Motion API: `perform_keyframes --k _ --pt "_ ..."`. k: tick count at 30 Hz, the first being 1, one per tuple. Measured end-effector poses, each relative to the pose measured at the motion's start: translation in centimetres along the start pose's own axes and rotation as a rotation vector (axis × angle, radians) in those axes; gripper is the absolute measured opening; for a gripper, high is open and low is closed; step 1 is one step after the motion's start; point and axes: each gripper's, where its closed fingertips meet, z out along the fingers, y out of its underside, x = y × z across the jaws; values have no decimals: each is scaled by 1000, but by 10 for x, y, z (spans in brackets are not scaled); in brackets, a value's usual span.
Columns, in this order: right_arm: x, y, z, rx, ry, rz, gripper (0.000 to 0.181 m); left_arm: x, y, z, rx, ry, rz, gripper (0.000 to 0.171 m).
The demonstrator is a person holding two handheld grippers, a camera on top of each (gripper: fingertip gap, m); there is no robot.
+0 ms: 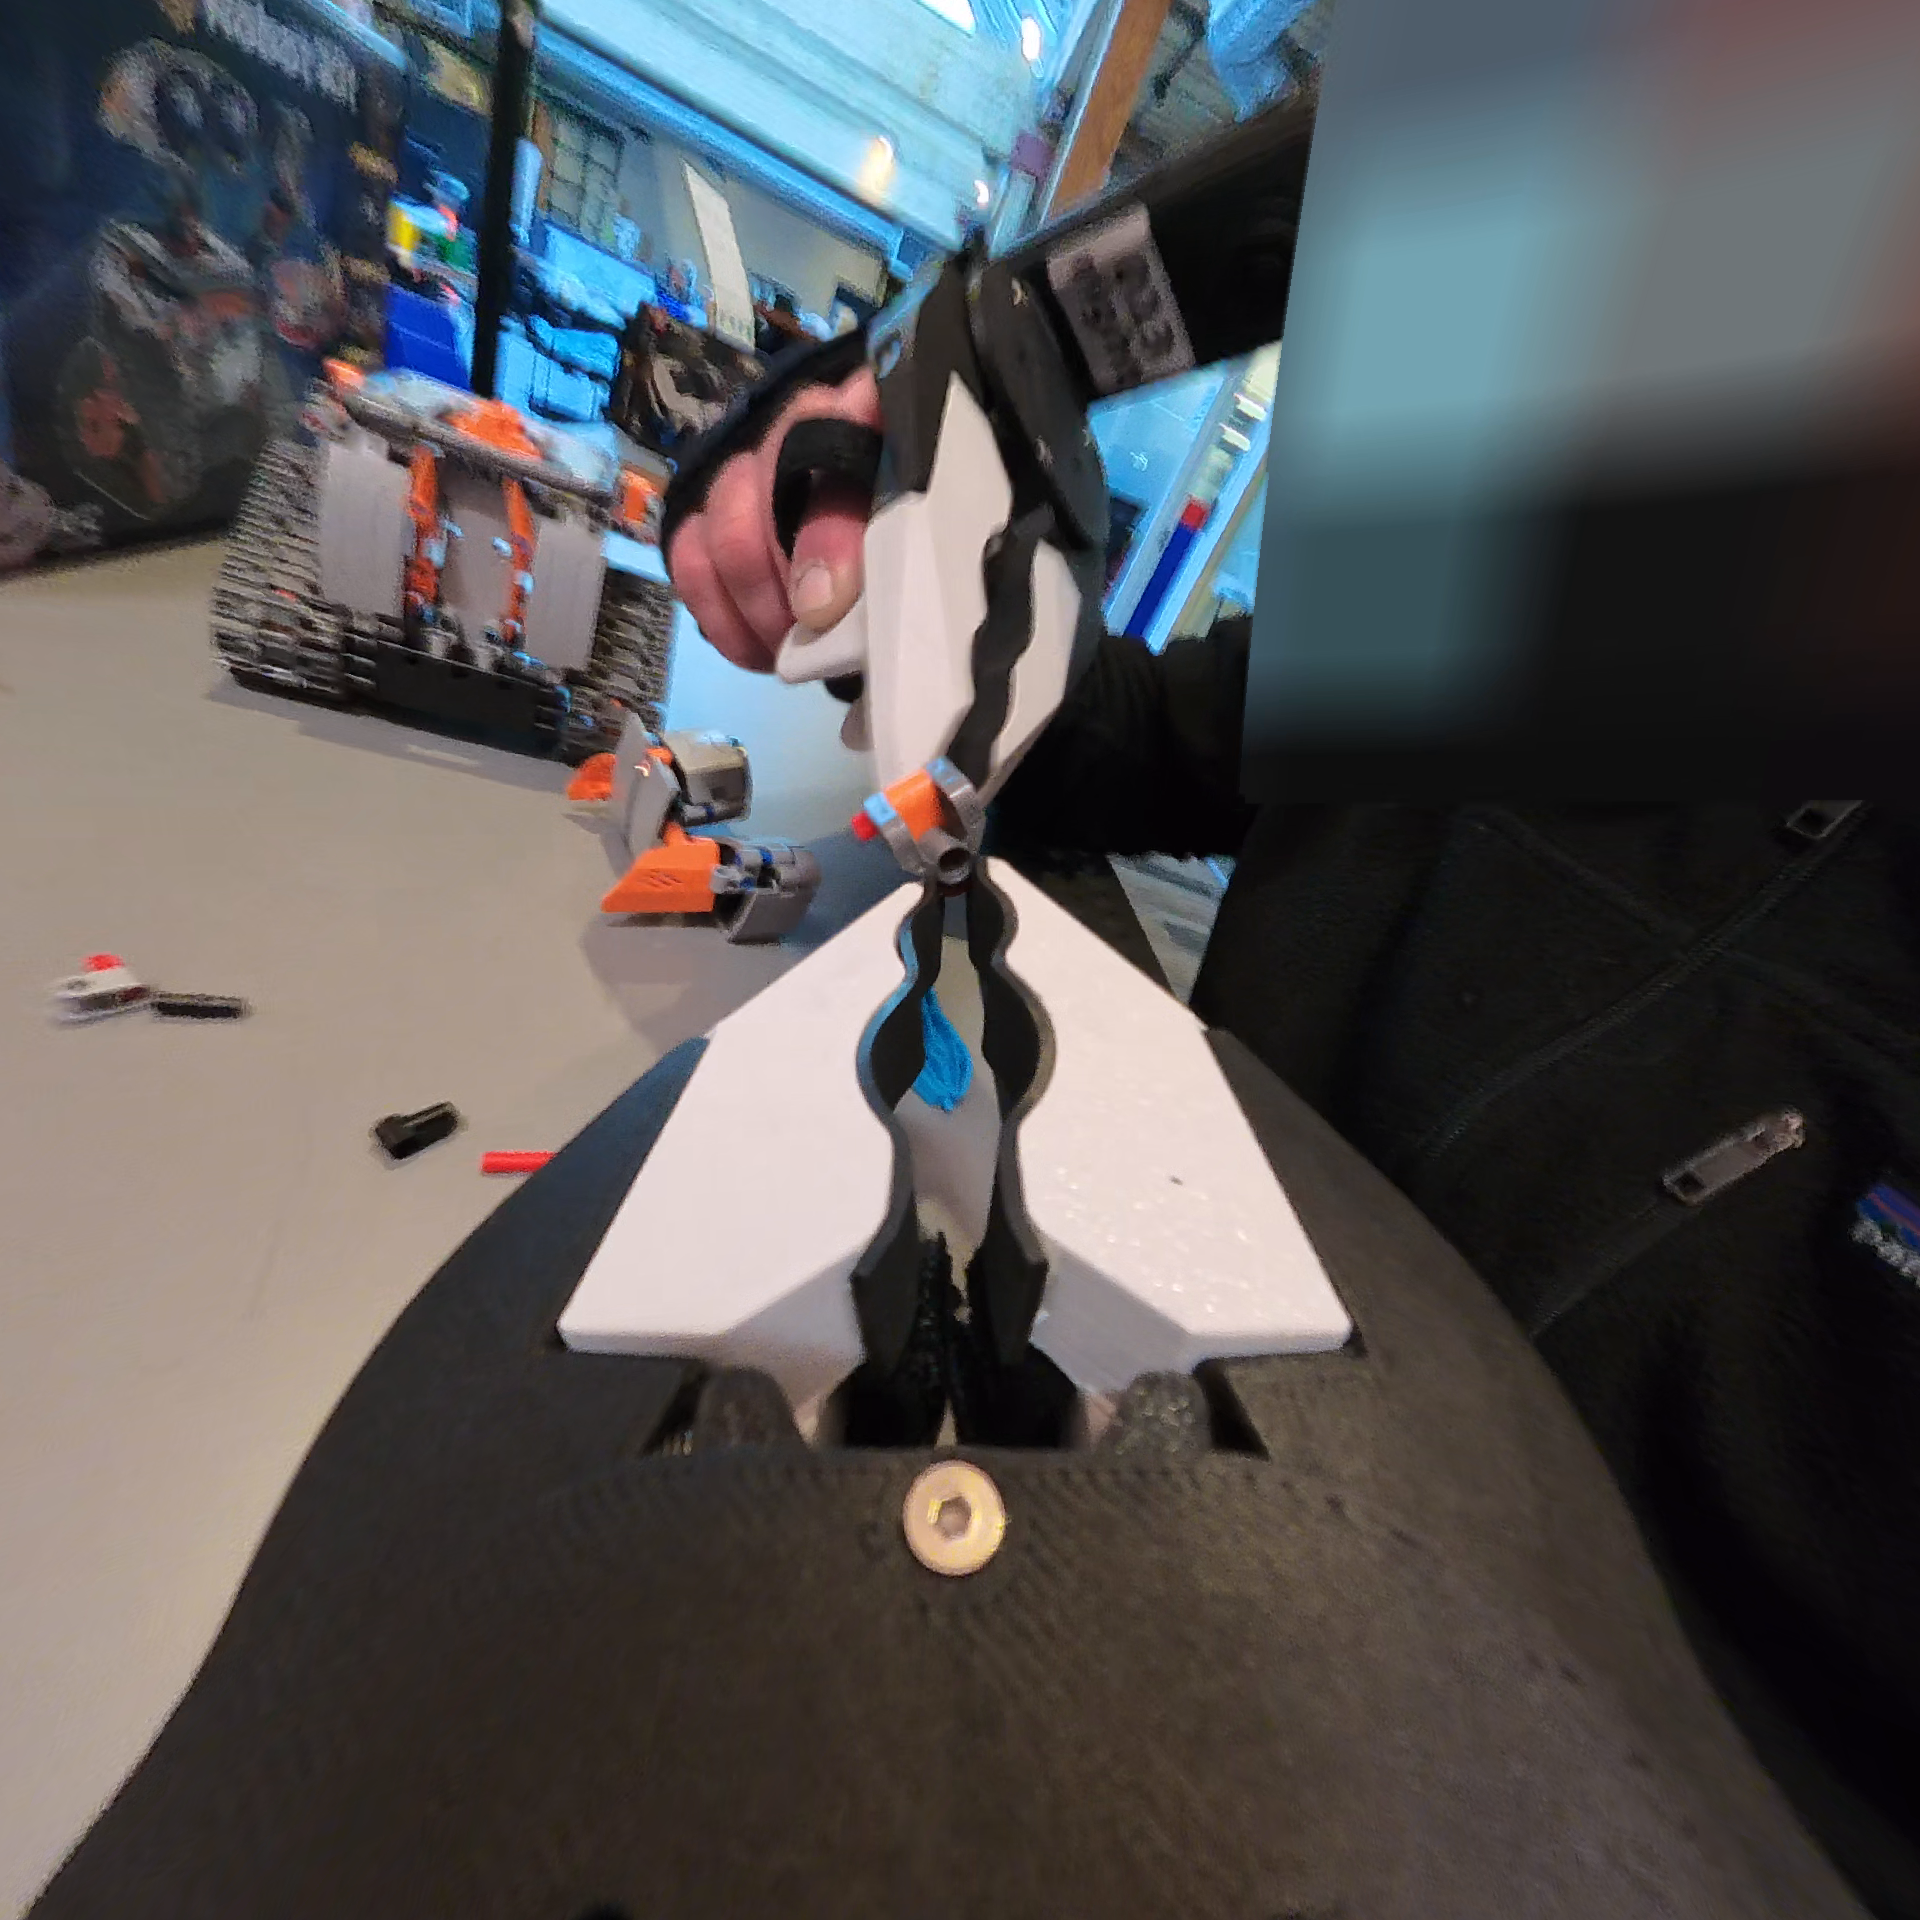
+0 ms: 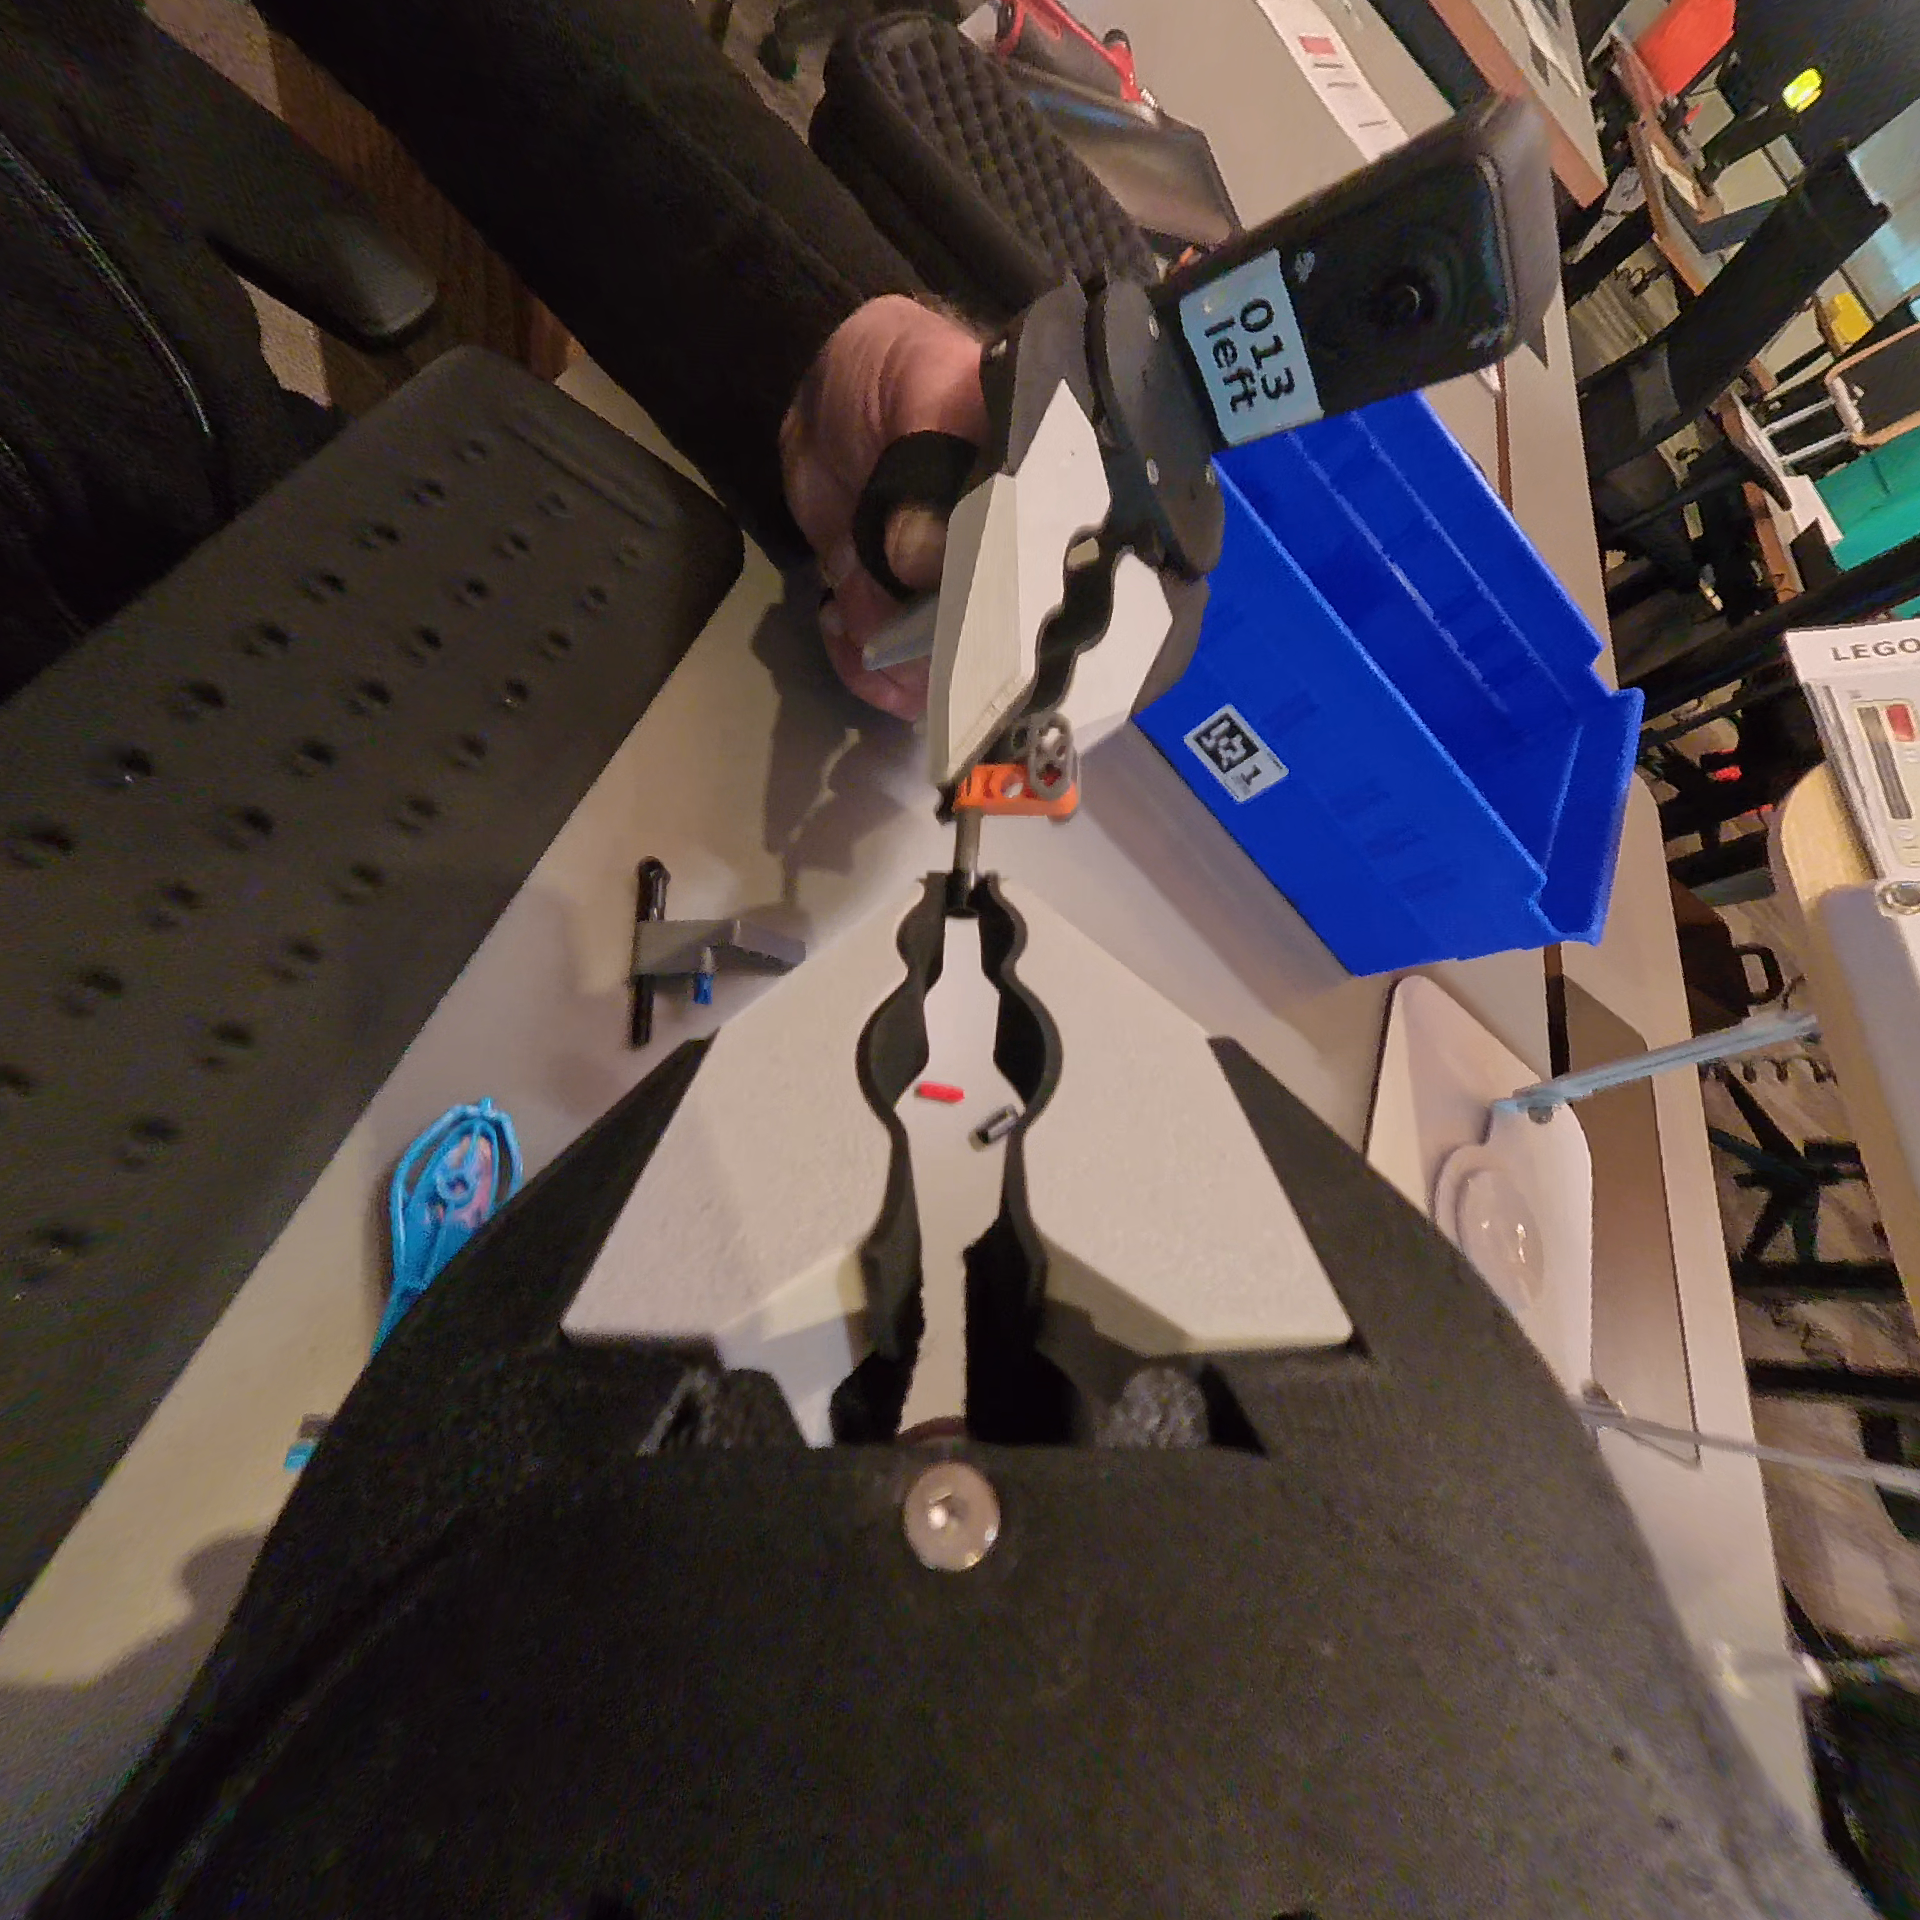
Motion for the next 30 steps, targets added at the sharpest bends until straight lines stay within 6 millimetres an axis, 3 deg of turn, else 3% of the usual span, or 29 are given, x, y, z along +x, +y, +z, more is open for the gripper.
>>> perform_keyframes --k 6,15,20,22,25,28,30 --pt "-2 -6 1 48 -18 36 3 5 -1 2 25 39 -17 1" --pt "7 -11 -1 169 -72 267 7 3 -7 3 55 -5 55 1" --pt "12 -5 -6 166 -75 340 13 -1 -9 1 65 -53 97 3" --pt "23 1 -13 166 -47 384 19 -3 -11 -1 67 -69 108 3" --pt "41 18 -27 132 9 459 14 -5 -19 -9 102 -105 129 3" --pt "38 15 -30 157 -22 475 12 -9 -24 -13 127 -133 128 3" --pt "32 9 -21 158 -44 464 13 -11 -23 -11 125 -142 129 3"
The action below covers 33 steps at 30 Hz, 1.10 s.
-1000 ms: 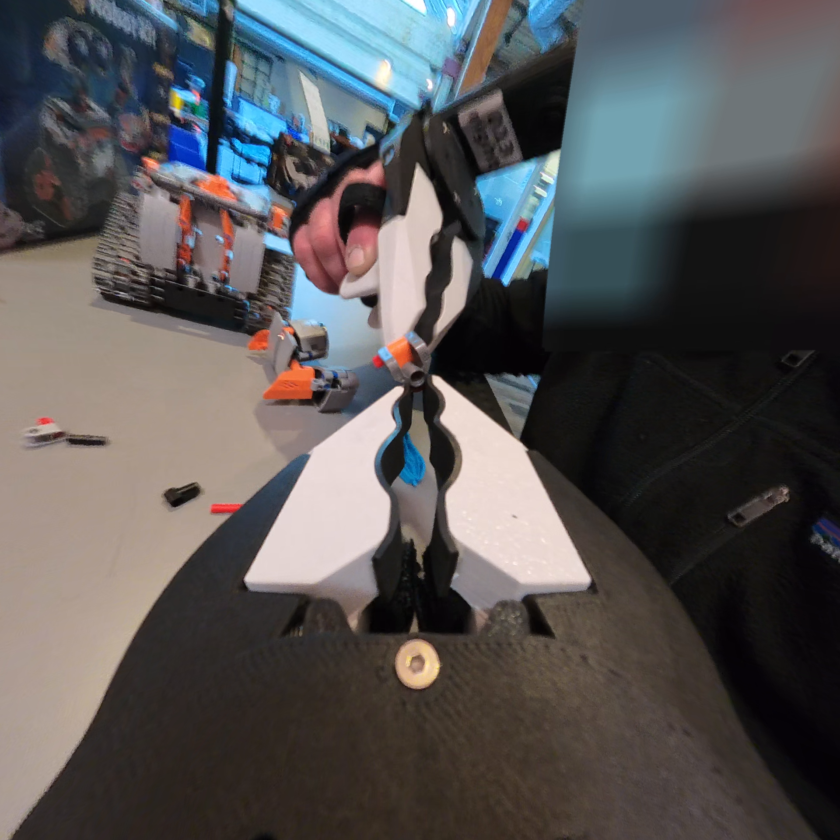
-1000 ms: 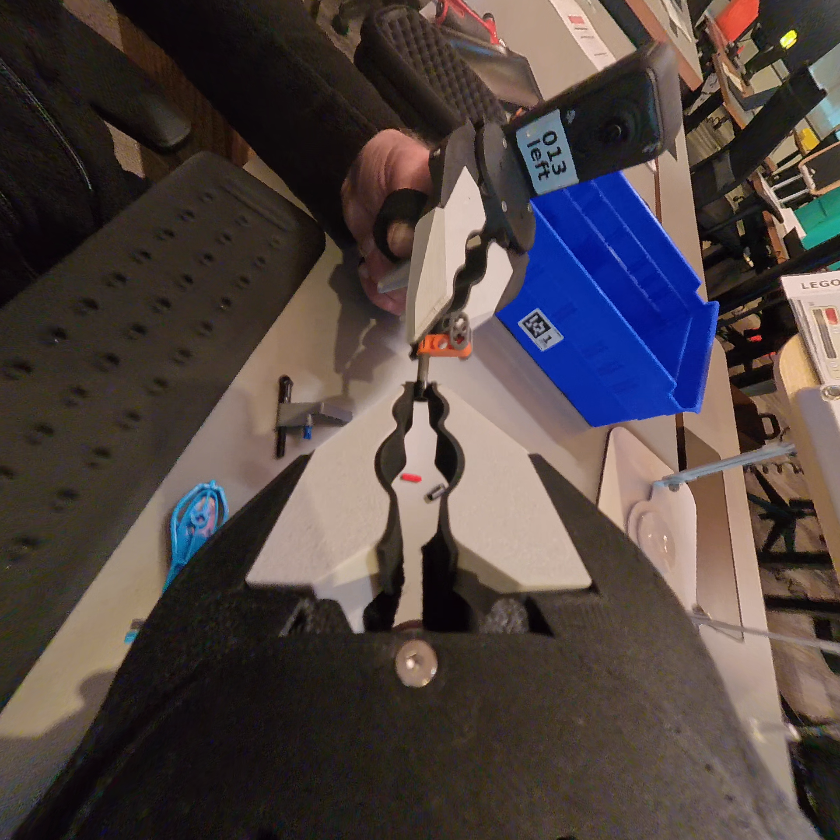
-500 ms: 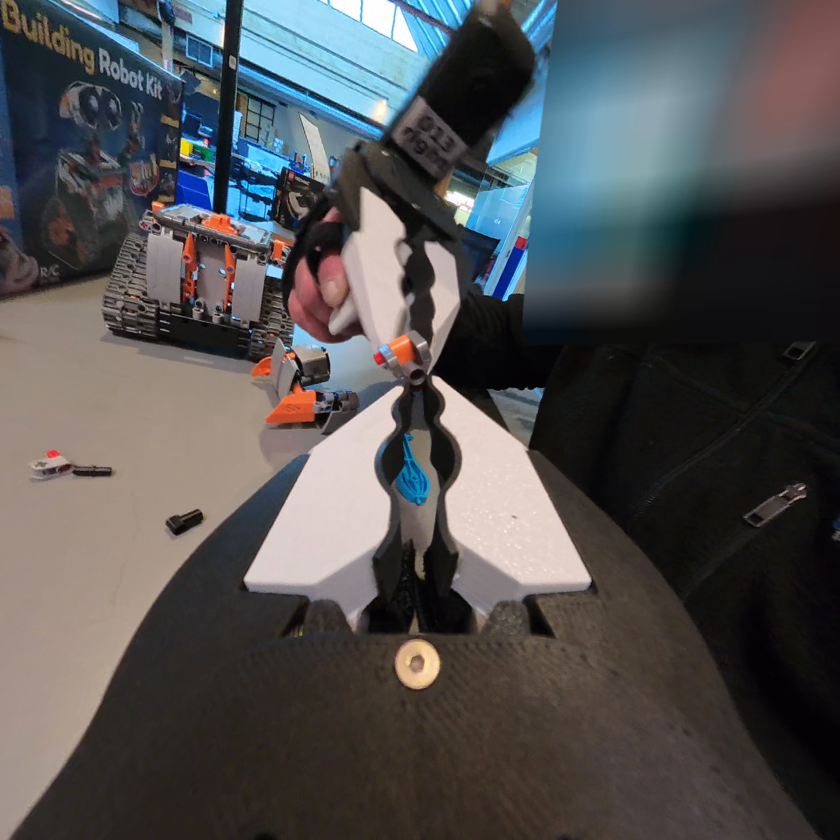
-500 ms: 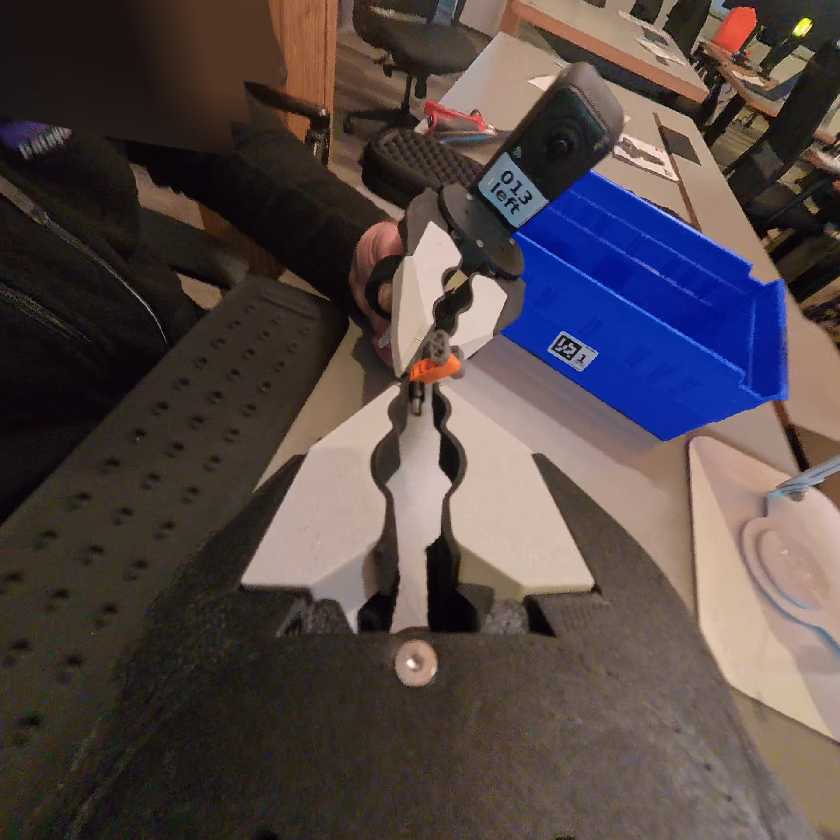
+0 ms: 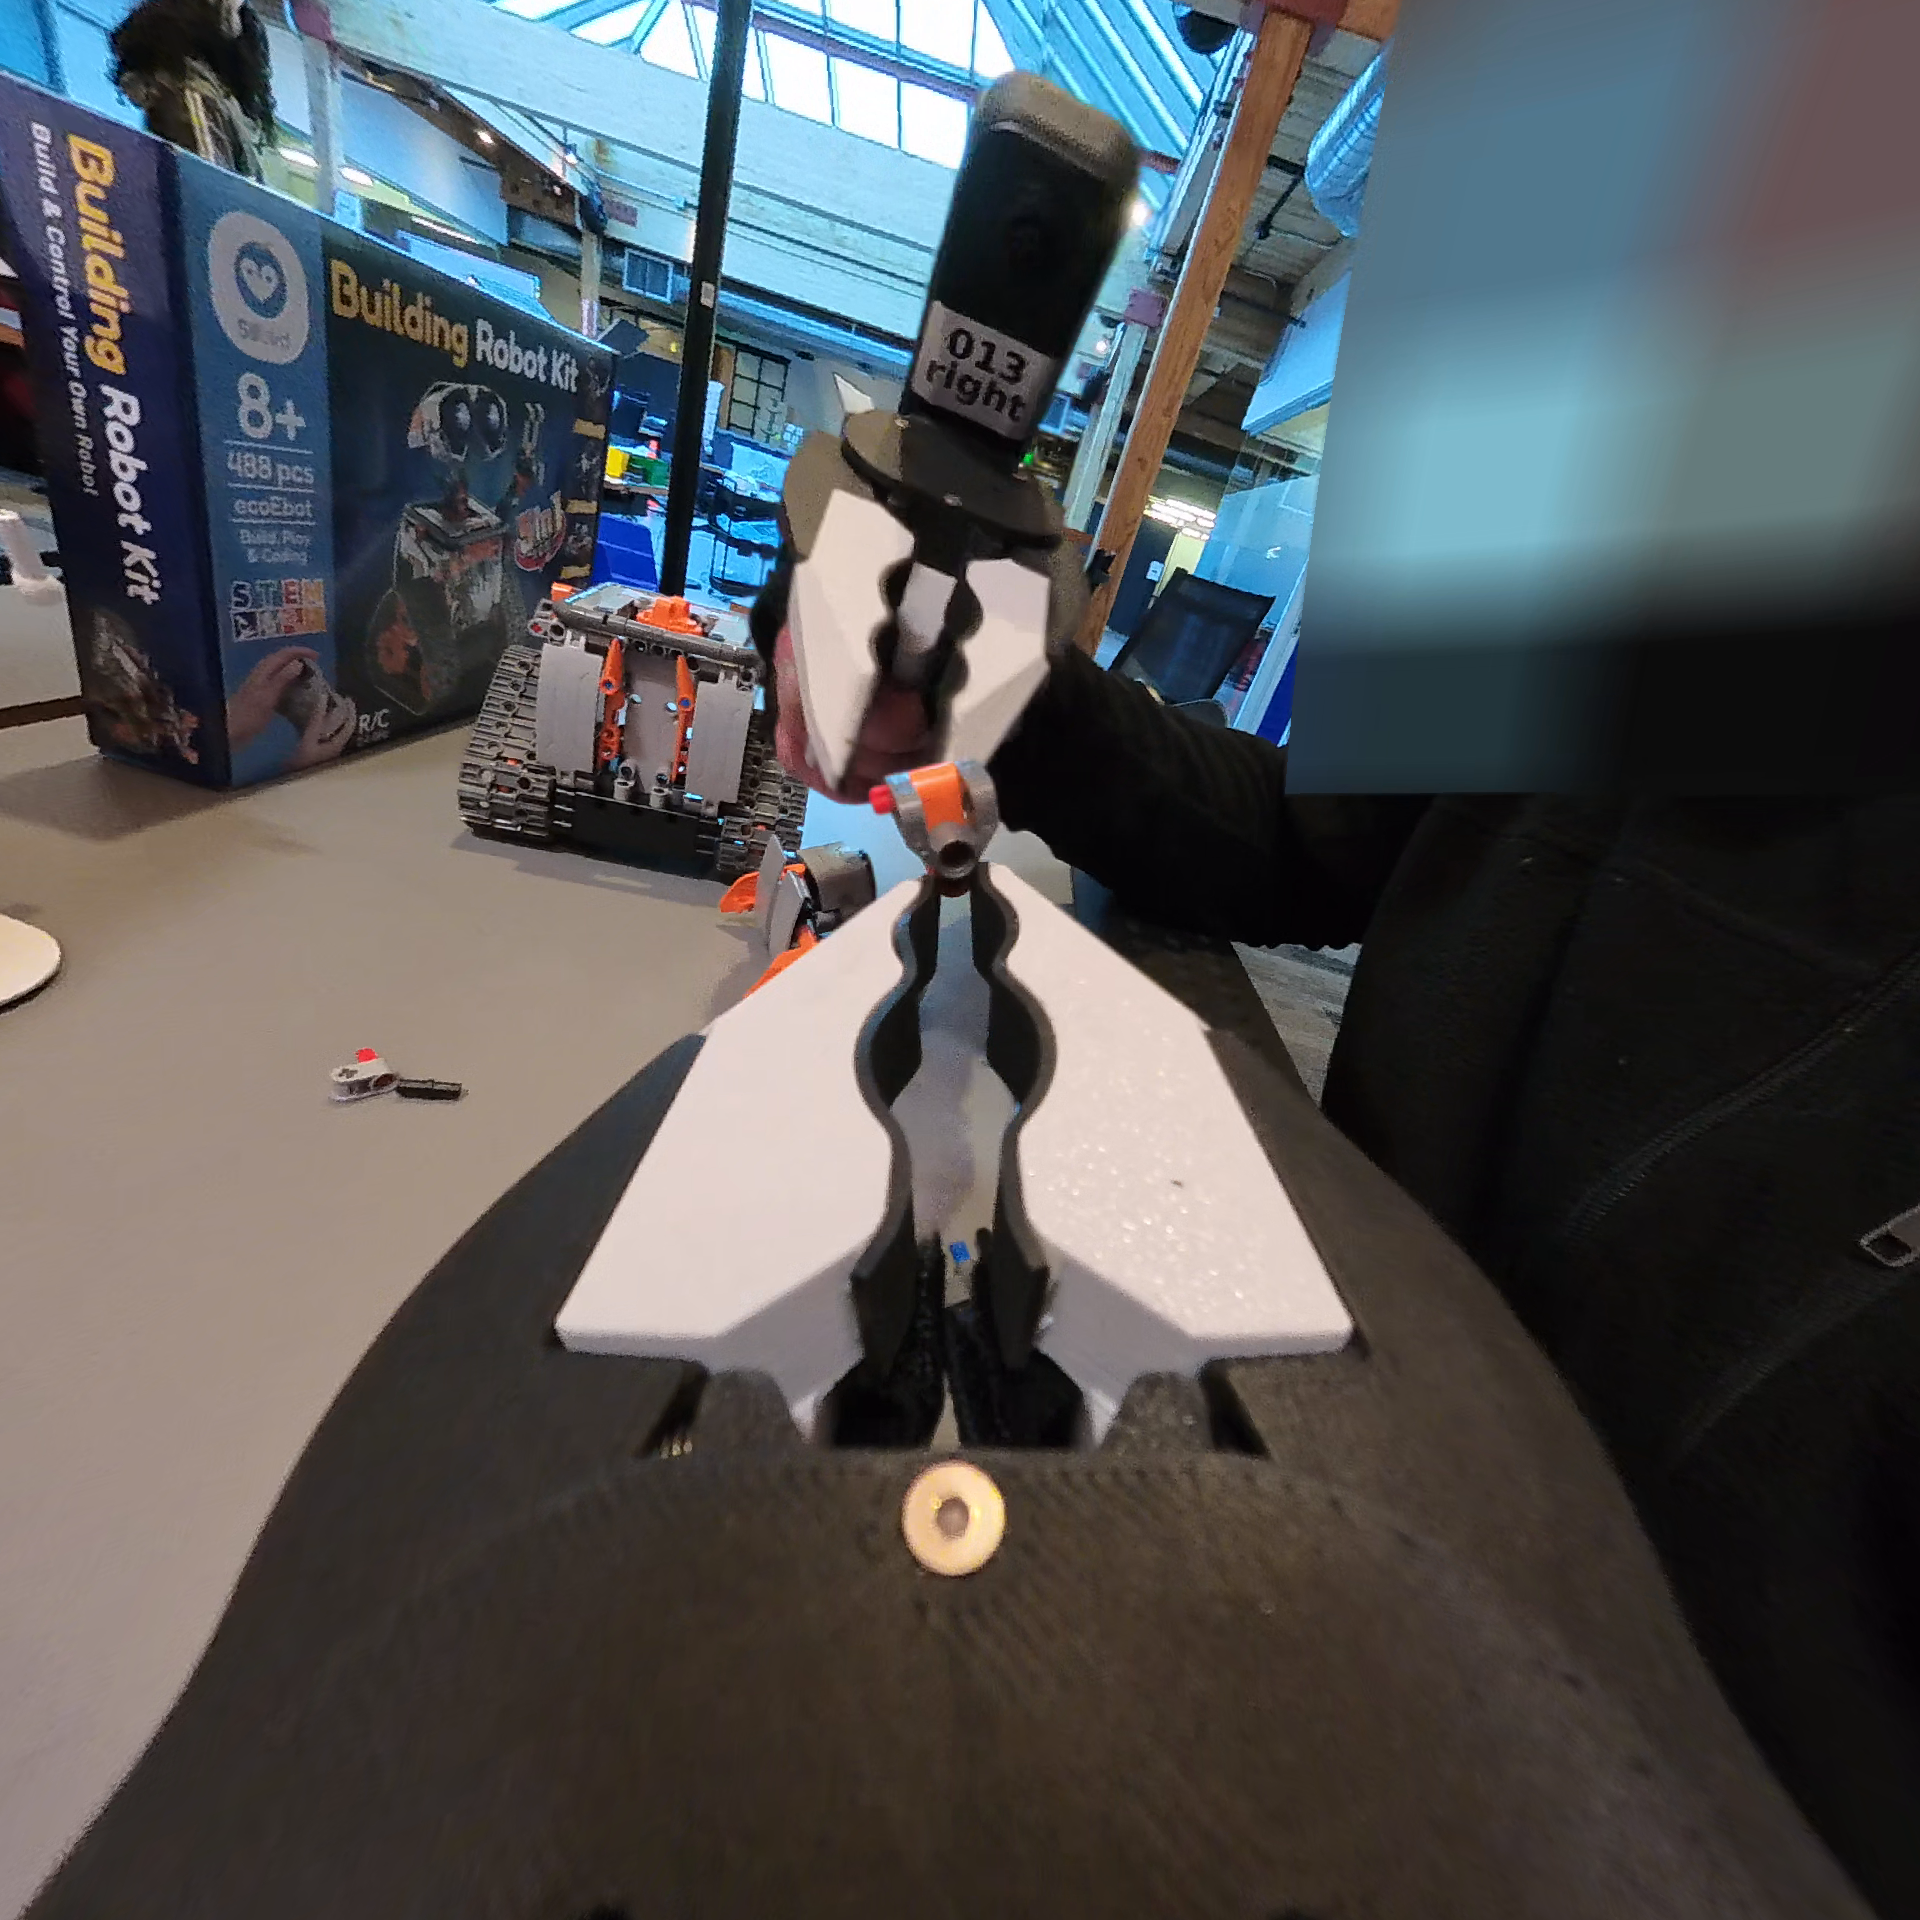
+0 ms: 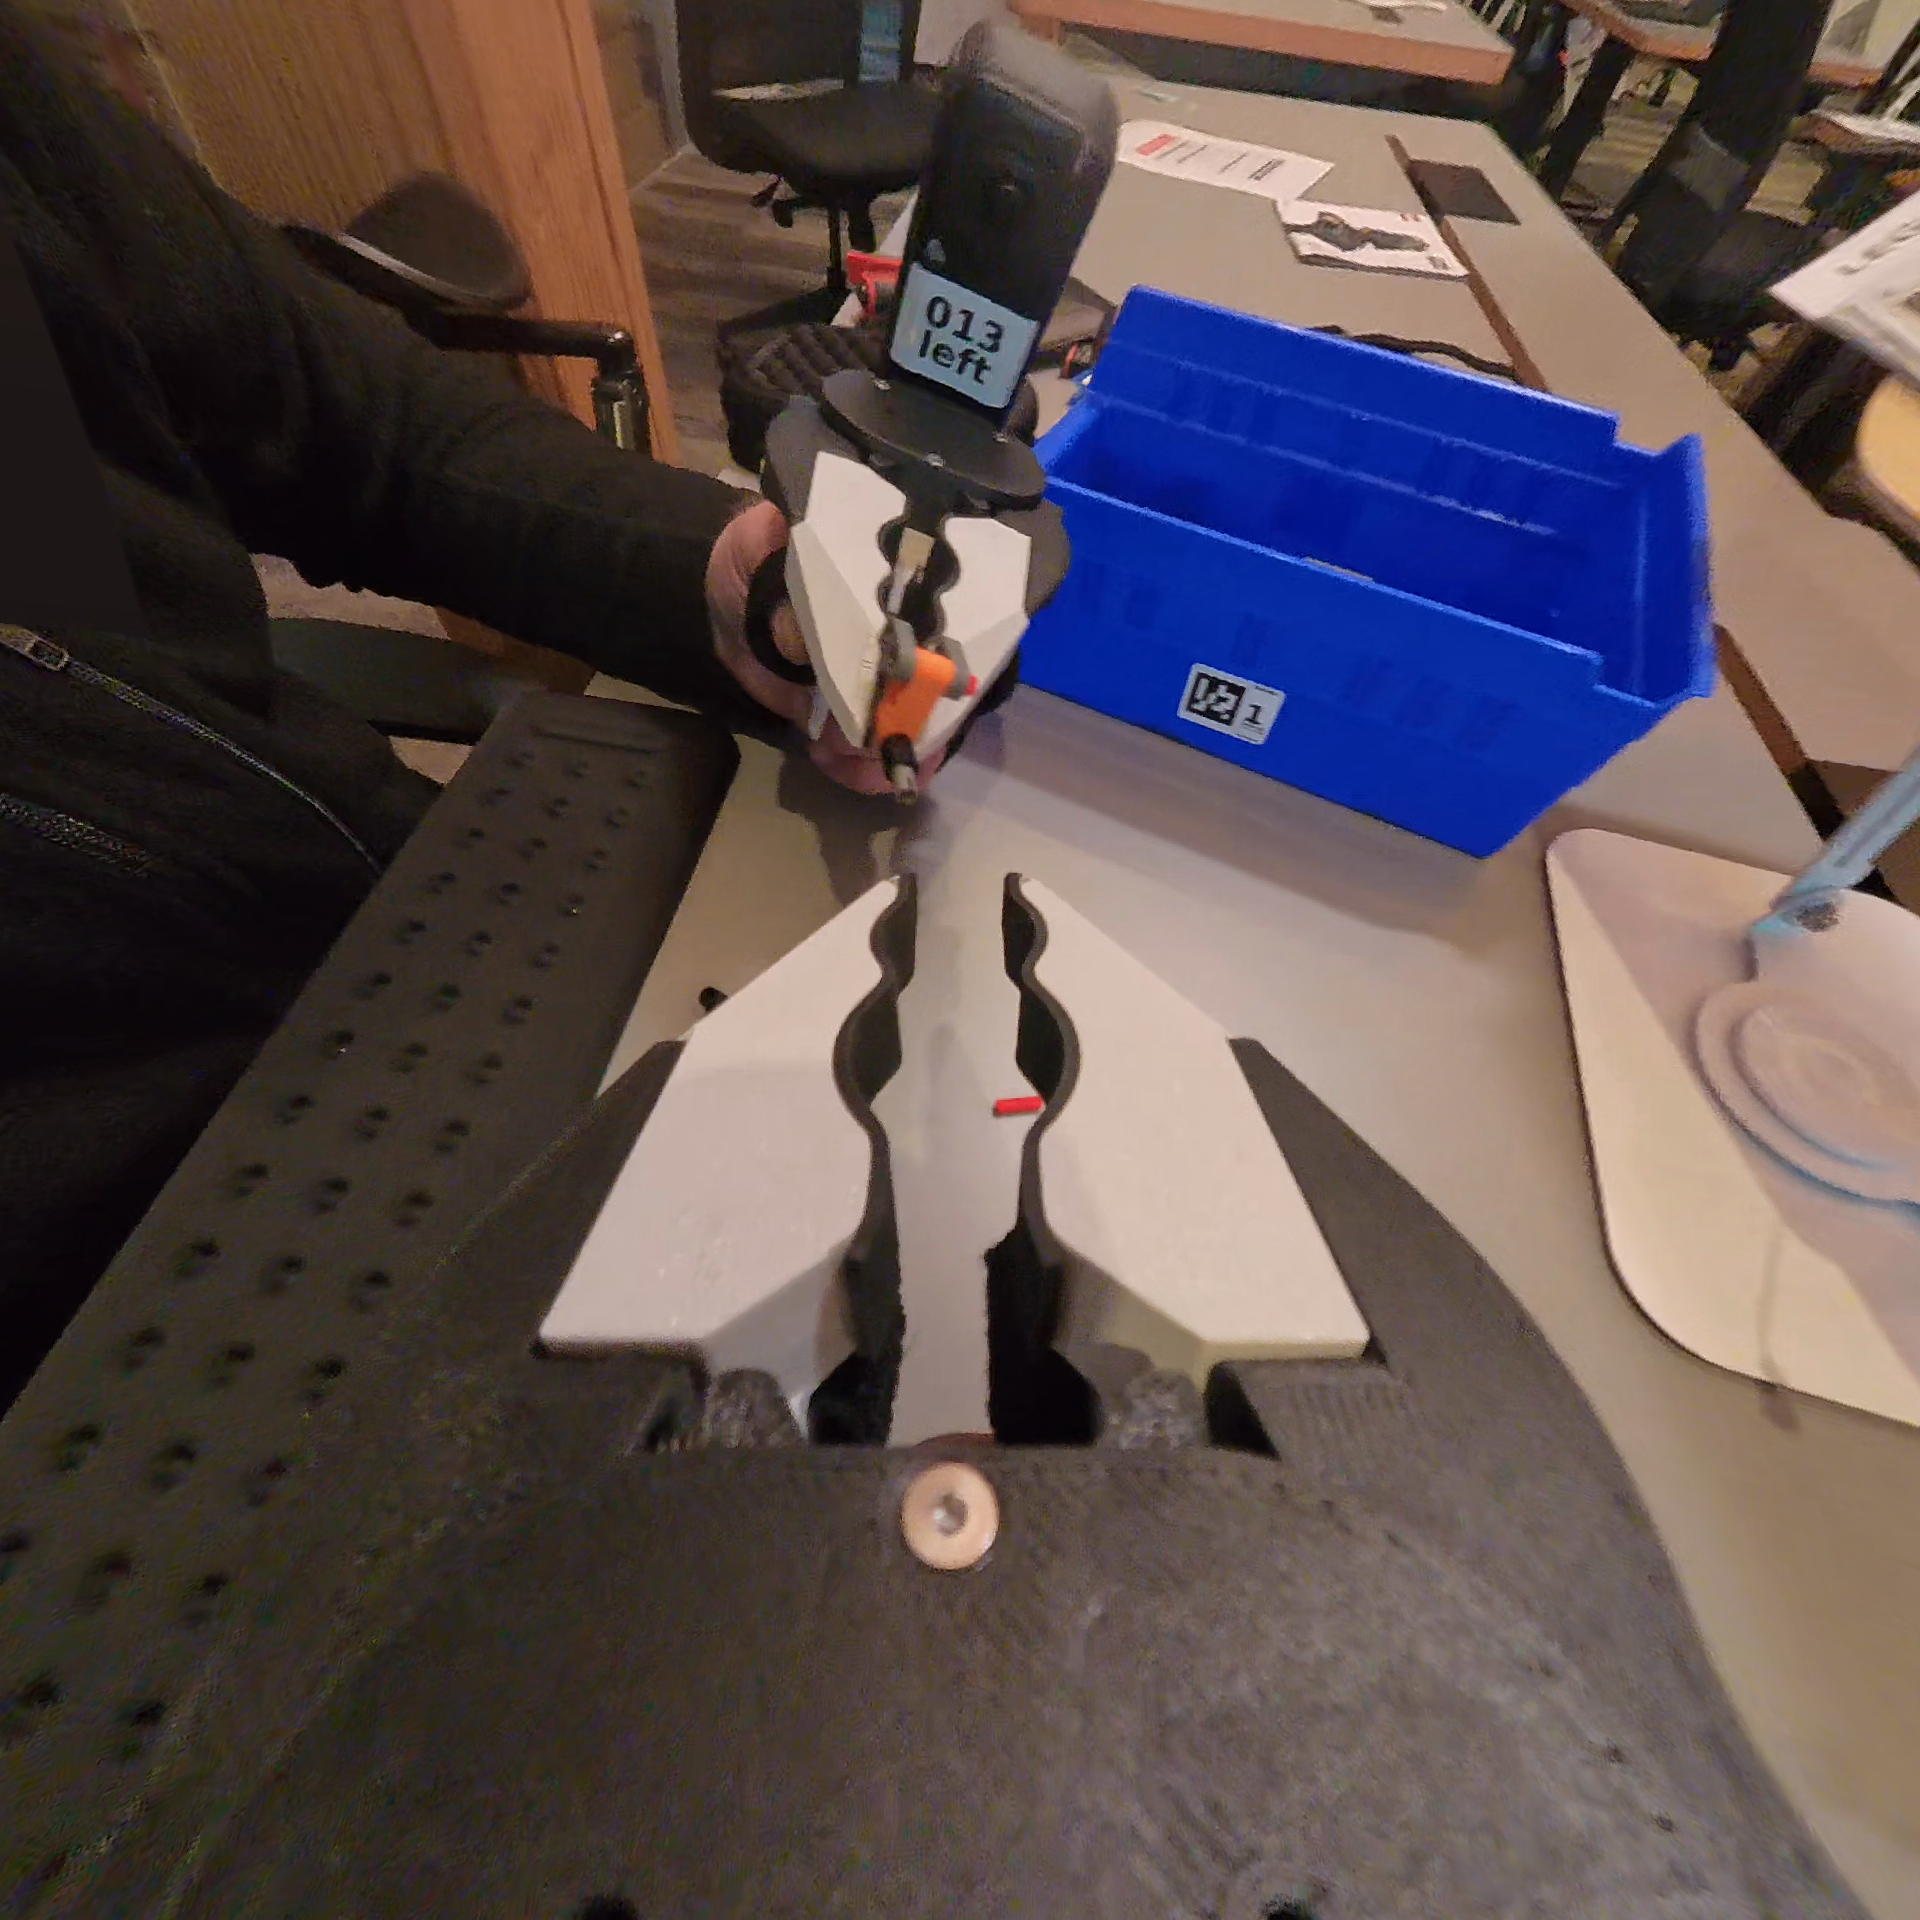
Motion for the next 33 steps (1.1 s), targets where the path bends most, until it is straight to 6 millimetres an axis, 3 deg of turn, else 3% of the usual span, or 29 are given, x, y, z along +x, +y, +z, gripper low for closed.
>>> perform_keyframes --k 6,17,20,33 --pt "-15 -6 20 39 -54 25 8 2 4 5 -24 -8 34 4" --pt "-18 -5 24 35 -58 28 4 4 6 6 -38 -30 89 3" --pt "-19 3 29 -14 -52 16 5 1 17 10 -101 -71 142 3" --pt "-17 6 29 -57 -25 -13 4 -3 17 10 -117 -101 146 6"
